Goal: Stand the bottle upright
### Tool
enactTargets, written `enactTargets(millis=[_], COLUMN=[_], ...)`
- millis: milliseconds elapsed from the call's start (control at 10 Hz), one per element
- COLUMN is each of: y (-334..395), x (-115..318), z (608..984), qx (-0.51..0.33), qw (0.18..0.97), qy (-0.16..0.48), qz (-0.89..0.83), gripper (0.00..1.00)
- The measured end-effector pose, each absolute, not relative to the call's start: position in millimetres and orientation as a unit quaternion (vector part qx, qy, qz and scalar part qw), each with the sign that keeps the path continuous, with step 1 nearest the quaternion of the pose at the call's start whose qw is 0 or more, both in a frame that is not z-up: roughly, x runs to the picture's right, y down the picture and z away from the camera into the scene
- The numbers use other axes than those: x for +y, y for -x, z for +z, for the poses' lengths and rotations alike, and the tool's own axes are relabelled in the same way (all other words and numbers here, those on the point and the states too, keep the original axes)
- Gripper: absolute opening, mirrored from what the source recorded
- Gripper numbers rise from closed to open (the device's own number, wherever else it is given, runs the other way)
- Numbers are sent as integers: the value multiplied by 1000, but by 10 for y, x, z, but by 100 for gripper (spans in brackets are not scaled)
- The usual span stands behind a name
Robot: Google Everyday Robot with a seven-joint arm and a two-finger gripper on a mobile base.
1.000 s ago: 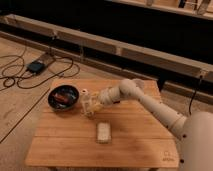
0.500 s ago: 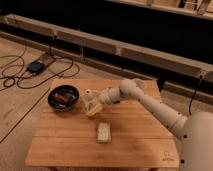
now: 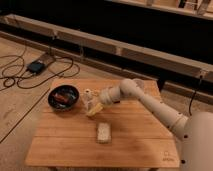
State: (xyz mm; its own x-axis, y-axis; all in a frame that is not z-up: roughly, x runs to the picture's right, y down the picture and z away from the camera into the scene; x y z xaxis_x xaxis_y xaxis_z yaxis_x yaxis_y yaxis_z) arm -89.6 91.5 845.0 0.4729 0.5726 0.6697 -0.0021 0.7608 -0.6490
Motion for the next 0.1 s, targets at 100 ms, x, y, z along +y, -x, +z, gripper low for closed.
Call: enactTargets(millis=[100], y=[896], x=[915], z=[8450], qx=[-481], qw=[805], qy=[296], qz=[178], gripper=[80])
